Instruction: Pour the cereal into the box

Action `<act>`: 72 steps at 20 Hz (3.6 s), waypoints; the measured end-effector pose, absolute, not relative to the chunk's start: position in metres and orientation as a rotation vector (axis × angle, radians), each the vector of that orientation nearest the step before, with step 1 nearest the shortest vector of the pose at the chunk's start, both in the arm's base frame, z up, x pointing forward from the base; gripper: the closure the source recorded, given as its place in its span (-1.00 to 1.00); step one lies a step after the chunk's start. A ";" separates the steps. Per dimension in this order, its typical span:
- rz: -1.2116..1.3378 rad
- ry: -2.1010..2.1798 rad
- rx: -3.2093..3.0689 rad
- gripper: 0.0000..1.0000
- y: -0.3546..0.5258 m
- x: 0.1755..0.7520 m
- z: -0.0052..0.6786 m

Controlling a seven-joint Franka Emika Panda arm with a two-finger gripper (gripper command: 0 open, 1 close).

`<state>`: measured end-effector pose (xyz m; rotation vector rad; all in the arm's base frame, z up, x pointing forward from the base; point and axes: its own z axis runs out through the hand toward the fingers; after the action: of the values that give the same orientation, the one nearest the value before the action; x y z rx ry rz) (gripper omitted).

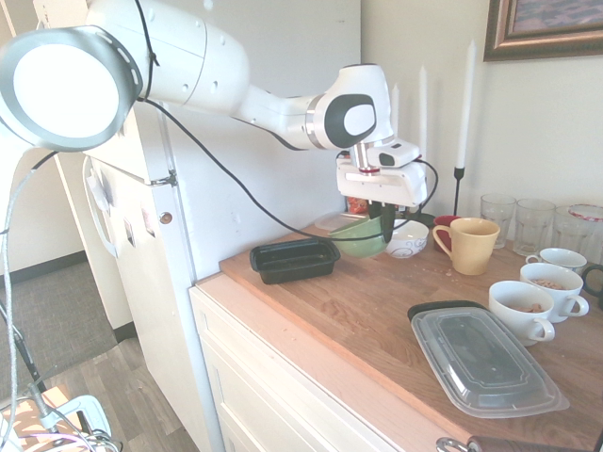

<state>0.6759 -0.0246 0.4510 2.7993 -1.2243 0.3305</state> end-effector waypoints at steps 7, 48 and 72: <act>0.451 -0.997 2.656 1.00 0.071 0.643 0.446; 1.108 -0.188 1.995 1.00 0.210 0.588 0.408; 0.938 -0.626 2.356 1.00 0.128 0.603 0.436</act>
<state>0.6025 0.1279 0.4364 2.3556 -0.6257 0.9382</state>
